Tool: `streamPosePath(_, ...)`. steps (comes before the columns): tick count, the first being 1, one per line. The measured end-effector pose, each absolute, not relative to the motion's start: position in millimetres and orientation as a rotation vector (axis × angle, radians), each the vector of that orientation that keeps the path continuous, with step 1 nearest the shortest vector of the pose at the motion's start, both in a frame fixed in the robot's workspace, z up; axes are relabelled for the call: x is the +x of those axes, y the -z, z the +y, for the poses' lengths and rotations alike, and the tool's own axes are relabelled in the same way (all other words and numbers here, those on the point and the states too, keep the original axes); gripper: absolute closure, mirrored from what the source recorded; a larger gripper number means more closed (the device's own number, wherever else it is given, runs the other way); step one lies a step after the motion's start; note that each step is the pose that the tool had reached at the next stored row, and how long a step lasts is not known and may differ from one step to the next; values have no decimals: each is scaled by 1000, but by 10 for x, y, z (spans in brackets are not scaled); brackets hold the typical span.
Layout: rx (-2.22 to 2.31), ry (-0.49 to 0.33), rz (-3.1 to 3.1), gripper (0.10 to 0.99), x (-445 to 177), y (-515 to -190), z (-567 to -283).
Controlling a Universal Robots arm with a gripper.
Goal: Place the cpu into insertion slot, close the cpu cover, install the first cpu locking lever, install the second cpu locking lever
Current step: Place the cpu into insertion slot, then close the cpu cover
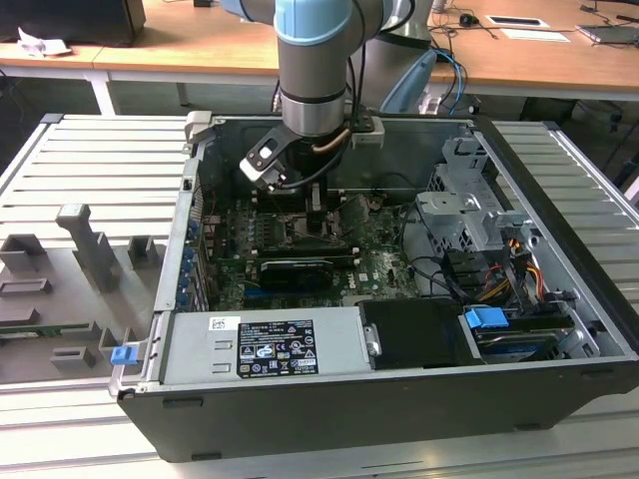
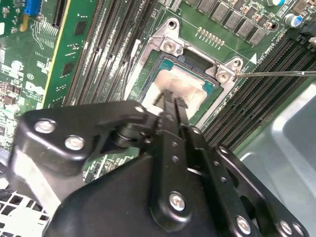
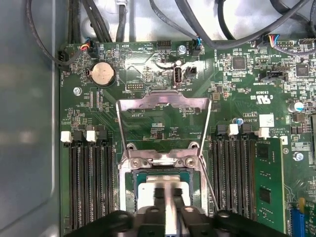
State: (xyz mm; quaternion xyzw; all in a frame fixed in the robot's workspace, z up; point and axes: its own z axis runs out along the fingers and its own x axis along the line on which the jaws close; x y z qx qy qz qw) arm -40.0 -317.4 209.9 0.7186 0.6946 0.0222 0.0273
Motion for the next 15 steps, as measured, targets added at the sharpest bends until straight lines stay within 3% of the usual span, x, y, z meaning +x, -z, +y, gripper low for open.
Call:
streamPosePath(2,2219,-69,2145,980,-400,-2102,-3174)
streamPosePath(15,2219,-68,2145,980,-401,-2137,-3174)
